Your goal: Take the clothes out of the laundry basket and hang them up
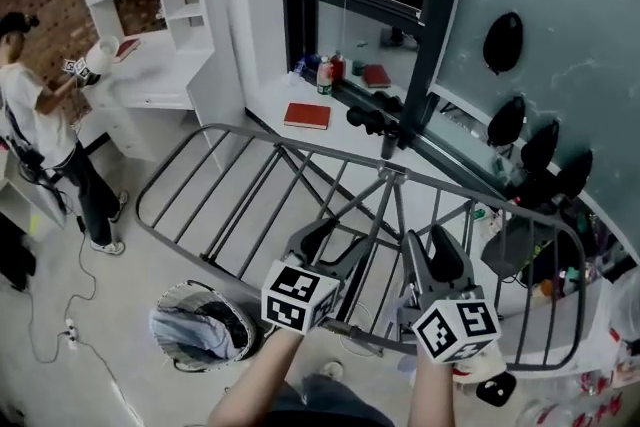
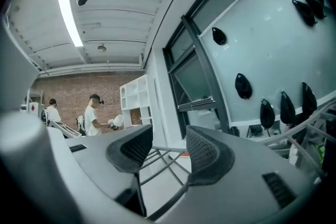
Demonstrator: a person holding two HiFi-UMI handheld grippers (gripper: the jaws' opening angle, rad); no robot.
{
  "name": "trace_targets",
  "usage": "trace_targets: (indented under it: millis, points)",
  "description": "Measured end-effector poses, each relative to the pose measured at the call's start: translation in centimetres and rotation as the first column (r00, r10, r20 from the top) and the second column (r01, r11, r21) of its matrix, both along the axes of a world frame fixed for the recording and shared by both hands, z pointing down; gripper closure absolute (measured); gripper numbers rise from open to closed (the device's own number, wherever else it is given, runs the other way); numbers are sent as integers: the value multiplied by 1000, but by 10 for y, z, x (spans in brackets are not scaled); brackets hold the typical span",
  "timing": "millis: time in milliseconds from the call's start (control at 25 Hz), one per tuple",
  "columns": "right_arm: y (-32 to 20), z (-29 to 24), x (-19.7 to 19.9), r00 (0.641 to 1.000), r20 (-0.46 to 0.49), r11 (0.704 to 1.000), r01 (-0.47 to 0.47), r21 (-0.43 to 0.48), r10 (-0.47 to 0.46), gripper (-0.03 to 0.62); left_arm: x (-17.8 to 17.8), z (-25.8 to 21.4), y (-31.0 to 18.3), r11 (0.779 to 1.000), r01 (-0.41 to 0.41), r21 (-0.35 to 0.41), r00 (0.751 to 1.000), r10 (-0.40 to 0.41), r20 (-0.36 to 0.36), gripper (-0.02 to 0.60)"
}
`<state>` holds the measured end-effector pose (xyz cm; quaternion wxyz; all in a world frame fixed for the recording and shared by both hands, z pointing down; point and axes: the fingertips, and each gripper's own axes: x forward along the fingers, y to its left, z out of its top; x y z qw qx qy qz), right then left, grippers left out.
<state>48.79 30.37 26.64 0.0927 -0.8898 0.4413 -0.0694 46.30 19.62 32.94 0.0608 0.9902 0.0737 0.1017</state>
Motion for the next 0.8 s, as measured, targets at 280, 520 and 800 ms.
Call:
trace_targets:
  millis: [280, 520, 800]
  points:
    - [-100, 14, -70, 971, -14, 971, 241, 14, -240, 398, -86, 7, -85, 972, 235, -11, 972, -235, -3, 318]
    - [-184, 27, -124, 907, -2, 907, 422, 14, -422, 398, -166, 15, -164, 904, 427, 10, 904, -427, 13, 318]
    - [-254, 35, -180, 850, 12, 850, 527, -12, -527, 398, -244, 20, -231, 828, 561, 3, 828, -561, 14, 318]
